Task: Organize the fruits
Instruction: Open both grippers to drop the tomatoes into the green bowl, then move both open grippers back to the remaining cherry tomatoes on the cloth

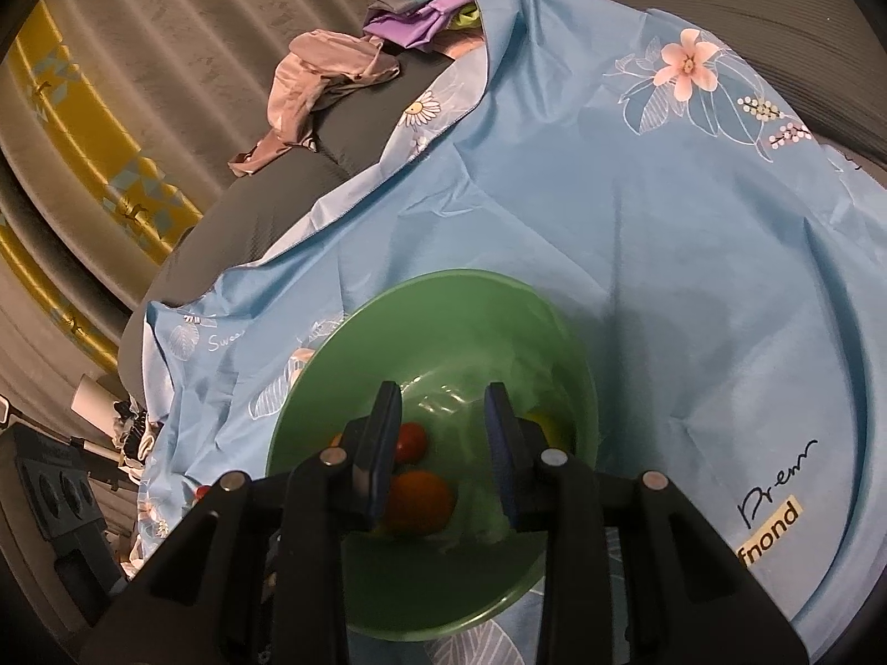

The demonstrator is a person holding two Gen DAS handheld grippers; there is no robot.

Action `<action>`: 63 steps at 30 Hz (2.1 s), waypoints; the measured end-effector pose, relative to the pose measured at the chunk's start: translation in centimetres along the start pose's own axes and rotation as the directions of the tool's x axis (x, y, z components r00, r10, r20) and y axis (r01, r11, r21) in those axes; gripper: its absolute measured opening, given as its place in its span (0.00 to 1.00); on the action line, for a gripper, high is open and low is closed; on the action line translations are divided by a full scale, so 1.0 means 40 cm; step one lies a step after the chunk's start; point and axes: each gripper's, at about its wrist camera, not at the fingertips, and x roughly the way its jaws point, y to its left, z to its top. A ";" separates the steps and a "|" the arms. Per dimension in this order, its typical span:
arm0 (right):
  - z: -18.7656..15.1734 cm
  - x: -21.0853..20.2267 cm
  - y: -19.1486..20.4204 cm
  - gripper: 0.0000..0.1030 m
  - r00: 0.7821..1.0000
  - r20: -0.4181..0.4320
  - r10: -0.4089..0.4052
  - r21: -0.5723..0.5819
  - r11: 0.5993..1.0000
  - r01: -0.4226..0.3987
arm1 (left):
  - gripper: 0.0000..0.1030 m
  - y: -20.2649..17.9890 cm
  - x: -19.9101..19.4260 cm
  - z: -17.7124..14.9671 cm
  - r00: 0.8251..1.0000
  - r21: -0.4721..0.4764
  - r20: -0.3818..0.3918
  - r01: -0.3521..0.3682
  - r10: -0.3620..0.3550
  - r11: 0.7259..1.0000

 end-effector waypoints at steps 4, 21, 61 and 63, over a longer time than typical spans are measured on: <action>-0.002 0.001 0.000 0.32 1.000 -0.002 -0.002 0.001 1.000 0.002 | 0.36 0.001 -0.007 0.000 1.000 -0.006 0.002 -0.001 0.001 1.000; -0.060 0.054 0.166 0.46 0.997 -0.065 0.043 -0.193 0.980 -0.054 | 0.36 0.244 -0.280 -0.053 0.949 -0.138 0.117 -0.276 0.292 0.951; -0.309 0.202 0.472 0.71 0.966 -0.259 -0.007 -0.574 0.805 -0.148 | 0.40 0.569 -0.312 -0.164 0.902 -0.413 -0.002 -0.393 0.431 0.821; -0.309 0.202 0.471 0.71 0.966 -0.257 -0.009 -0.577 0.804 -0.145 | 0.40 0.569 -0.309 -0.163 0.902 -0.411 -0.004 -0.395 0.432 0.822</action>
